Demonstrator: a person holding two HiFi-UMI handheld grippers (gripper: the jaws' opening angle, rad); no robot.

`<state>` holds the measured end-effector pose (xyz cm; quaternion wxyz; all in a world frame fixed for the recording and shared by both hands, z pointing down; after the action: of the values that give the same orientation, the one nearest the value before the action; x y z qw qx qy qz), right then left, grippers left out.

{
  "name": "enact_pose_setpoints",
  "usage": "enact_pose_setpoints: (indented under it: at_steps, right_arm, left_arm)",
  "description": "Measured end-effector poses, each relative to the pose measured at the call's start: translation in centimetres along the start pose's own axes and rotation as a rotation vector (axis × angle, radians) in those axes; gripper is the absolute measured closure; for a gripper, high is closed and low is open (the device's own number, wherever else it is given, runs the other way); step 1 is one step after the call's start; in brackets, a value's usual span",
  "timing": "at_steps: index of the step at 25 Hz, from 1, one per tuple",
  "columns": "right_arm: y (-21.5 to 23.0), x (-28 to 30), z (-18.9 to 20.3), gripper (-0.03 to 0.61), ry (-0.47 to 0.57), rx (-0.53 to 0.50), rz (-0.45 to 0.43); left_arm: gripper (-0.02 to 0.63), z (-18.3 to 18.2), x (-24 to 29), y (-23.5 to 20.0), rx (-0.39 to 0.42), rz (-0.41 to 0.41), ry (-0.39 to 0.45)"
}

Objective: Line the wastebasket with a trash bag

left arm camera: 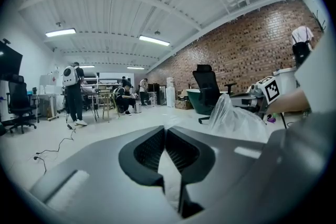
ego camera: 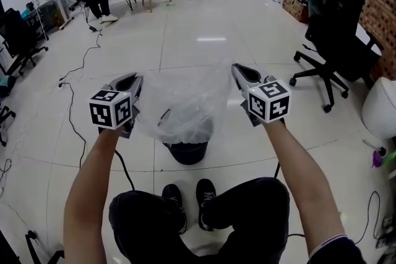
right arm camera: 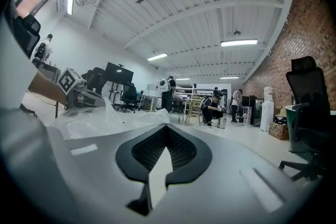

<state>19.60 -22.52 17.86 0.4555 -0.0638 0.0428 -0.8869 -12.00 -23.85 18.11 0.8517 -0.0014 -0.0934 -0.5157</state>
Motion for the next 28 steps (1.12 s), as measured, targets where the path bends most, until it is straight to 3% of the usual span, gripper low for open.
enact_pose_setpoints:
  at_steps: [9,20,28]
  right_arm:
    - [0.1,3.0,3.8,0.577,-0.073,0.019,-0.052]
    - [1.0,6.3,10.7,0.577,-0.183,0.053,-0.097]
    - [2.1,8.4,15.7,0.577,-0.246,0.09,-0.098]
  left_arm:
    - [0.603,3.5,2.5,-0.1,-0.047,0.022,-0.055]
    - [0.603,10.6,2.9,-3.5,-0.094,-0.053,-0.209]
    - [0.603,14.7,4.9,-5.0,-0.116,-0.097,-0.257]
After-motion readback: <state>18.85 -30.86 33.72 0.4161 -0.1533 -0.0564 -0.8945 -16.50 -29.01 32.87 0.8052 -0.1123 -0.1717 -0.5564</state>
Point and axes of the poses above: the fingertips, and each gripper's own axes: x forward along the fingers, y to its right, z out of its underside, the point moved 5 cm from there along -x, backward along the fingers, and after that the axes turned 5 degrees about -z, right-handed, at the moved point
